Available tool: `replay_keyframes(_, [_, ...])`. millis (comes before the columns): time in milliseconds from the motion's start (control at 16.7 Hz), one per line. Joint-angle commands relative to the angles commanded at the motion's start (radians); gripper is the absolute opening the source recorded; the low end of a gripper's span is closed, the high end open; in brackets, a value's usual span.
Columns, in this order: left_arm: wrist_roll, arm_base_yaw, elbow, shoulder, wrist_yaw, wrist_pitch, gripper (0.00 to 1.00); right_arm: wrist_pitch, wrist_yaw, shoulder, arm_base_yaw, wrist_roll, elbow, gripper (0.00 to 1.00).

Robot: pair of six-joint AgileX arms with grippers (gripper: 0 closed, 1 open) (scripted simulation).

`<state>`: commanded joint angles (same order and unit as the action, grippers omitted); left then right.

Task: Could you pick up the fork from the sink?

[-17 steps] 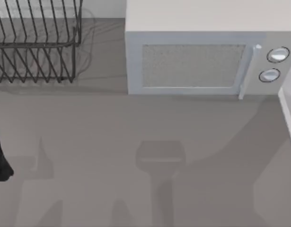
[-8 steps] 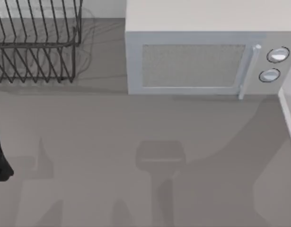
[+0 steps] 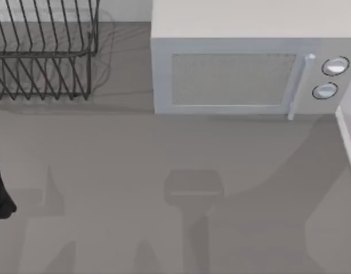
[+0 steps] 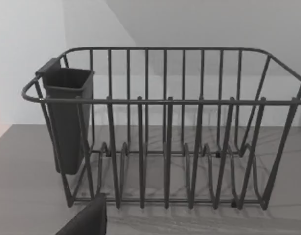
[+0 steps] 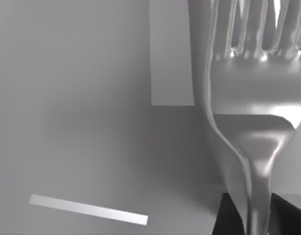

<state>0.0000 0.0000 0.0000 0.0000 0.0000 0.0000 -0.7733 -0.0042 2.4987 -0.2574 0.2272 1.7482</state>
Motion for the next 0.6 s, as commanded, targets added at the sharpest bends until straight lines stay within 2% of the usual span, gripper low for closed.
replay_keyframes(180, [0.000,0.000,0.000,0.000,0.000,0.000,1.00,-0.071,0.000,-0.025,-0.001,0.001,0.053,0.00])
replay_keyframes(600, [0.000,0.000,0.000,0.000,0.000,0.000,1.00,-0.424,-0.002,-0.156,-0.002,0.004,0.251,0.00])
